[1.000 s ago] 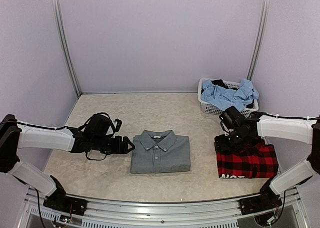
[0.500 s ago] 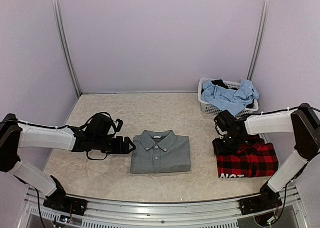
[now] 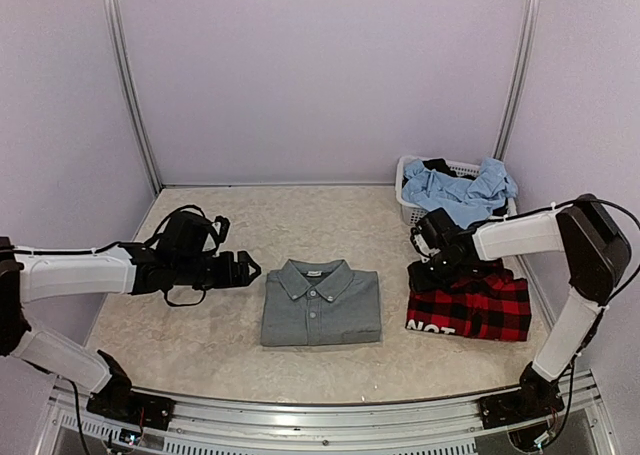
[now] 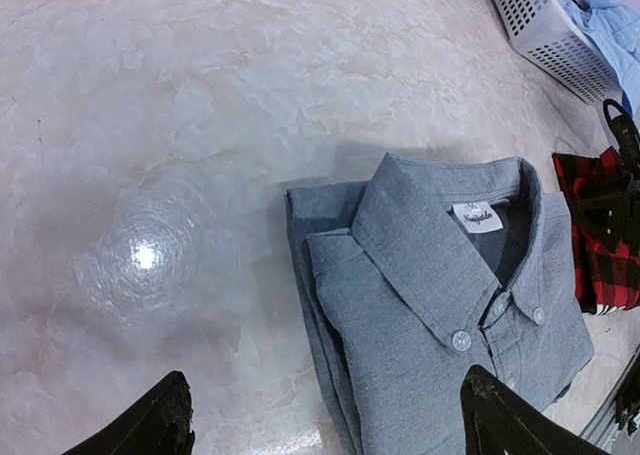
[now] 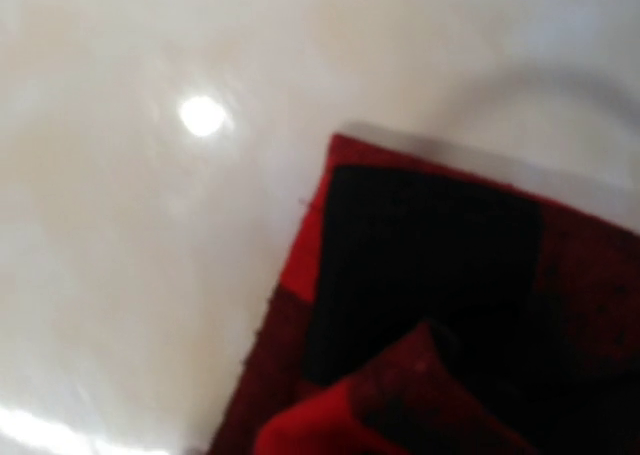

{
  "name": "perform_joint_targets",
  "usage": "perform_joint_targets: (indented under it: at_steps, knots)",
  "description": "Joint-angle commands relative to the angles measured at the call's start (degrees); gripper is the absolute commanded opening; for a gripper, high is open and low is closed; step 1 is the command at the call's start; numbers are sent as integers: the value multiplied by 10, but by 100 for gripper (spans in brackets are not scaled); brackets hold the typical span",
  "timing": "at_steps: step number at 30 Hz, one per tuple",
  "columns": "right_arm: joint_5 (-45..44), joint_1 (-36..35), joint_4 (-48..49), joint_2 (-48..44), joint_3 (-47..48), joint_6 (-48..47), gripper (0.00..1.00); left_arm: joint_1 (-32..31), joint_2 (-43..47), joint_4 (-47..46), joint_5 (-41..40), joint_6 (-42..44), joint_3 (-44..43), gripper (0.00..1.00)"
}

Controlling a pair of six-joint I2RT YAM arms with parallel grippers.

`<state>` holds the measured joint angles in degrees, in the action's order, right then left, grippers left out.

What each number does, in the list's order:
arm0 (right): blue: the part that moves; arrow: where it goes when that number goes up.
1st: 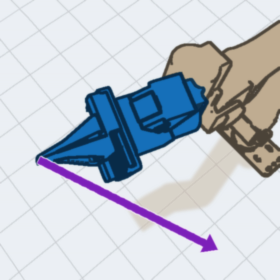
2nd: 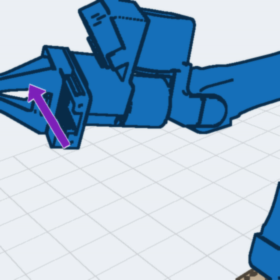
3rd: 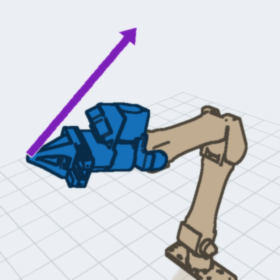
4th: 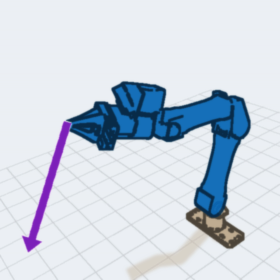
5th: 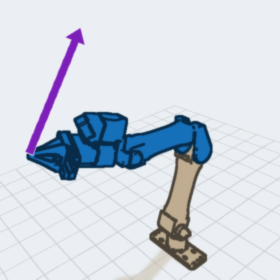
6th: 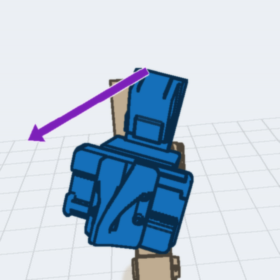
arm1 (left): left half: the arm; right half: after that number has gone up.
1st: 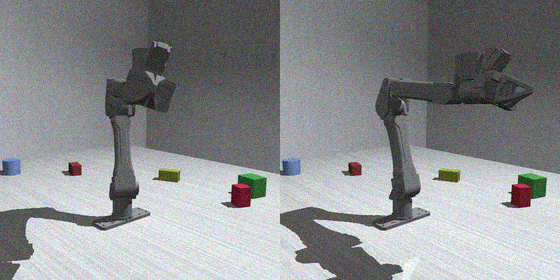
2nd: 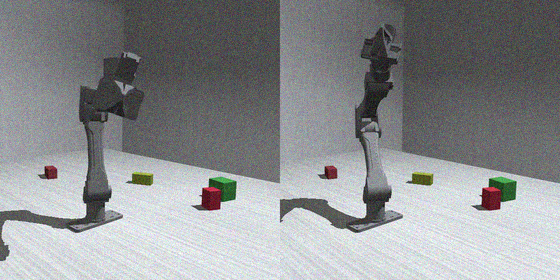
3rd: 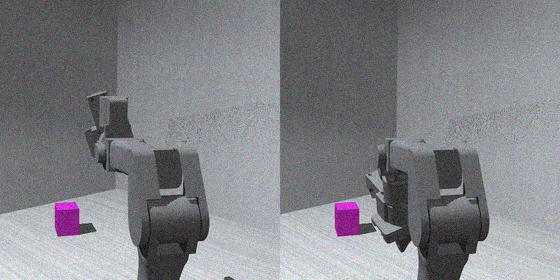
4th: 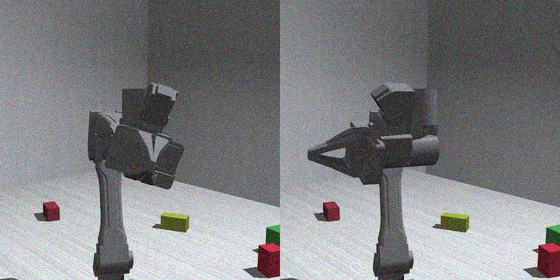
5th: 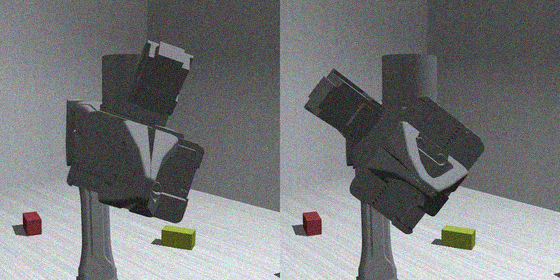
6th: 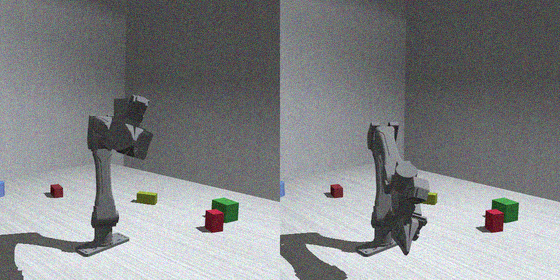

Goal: Fold and stack the long sleeve shirts
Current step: Move the square-folded shirt to the center of the board.

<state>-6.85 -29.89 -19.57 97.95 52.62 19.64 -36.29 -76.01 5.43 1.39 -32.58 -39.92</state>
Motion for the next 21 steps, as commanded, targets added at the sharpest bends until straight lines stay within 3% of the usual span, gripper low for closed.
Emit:
perform_joint_targets:
  at_steps: [1, 7, 15, 21]
  knots:
    - [61, -4, 8, 65, 12, -30, 57, 10, 18, 11, -31, 1, -5, 90]
    - [56, -4, 15, 106, 55, -63, 57, 23, 32, 6, -22, -7, 6, 99]
    - [99, -17, 14, 96, 66, -110, 59, 64, 42, -32, 54, -31, 38, 99]
    - [118, -48, -8, 81, 45, -123, 58, 71, 49, -31, 61, -30, 40, 99]
